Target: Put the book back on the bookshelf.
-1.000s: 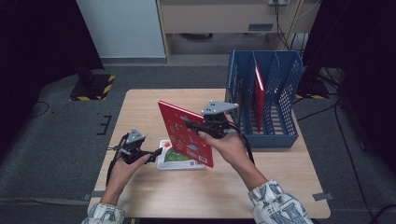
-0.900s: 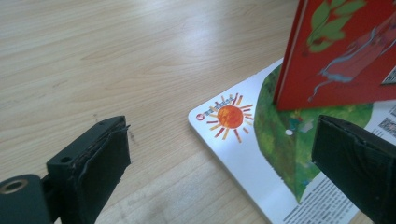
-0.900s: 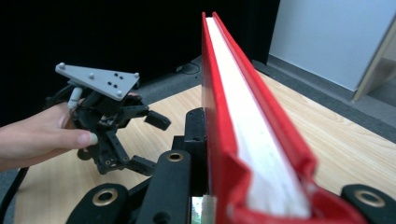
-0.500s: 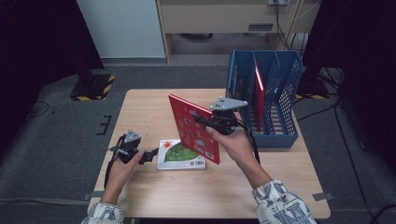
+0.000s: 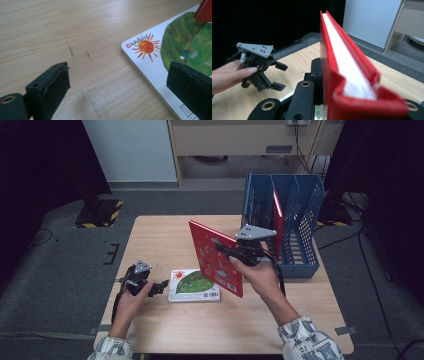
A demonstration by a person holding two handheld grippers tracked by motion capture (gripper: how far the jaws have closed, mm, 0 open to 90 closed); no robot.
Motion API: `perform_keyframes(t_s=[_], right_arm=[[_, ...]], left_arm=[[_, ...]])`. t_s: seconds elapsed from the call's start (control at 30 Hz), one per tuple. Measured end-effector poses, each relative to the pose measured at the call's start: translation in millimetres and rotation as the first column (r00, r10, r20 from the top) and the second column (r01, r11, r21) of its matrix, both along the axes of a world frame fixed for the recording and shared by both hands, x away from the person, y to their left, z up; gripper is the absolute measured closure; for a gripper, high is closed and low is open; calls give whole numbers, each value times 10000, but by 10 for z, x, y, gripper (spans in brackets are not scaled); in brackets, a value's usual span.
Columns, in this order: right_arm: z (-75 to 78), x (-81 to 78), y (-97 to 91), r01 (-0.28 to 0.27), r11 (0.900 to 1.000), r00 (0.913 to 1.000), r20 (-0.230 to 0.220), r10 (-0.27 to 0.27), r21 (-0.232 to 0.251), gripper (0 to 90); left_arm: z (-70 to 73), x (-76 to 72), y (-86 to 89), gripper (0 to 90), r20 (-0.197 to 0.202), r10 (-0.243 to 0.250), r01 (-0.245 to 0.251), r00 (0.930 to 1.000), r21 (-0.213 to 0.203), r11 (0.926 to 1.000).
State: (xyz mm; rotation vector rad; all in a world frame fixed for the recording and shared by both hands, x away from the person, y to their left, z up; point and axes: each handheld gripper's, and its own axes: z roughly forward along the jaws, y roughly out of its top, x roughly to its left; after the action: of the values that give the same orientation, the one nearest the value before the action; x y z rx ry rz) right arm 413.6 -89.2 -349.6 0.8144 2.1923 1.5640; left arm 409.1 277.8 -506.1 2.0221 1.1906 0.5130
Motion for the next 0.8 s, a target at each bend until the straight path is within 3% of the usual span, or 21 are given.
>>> perform_keyframes(t_s=[0.8], right_arm=[[-5, -169, -320, 225, 9997, 9997, -22, -225, 63, 793]], left_arm=[[-39, 6, 32, 47, -233, 150, -148, 9996, 102, 9998]])
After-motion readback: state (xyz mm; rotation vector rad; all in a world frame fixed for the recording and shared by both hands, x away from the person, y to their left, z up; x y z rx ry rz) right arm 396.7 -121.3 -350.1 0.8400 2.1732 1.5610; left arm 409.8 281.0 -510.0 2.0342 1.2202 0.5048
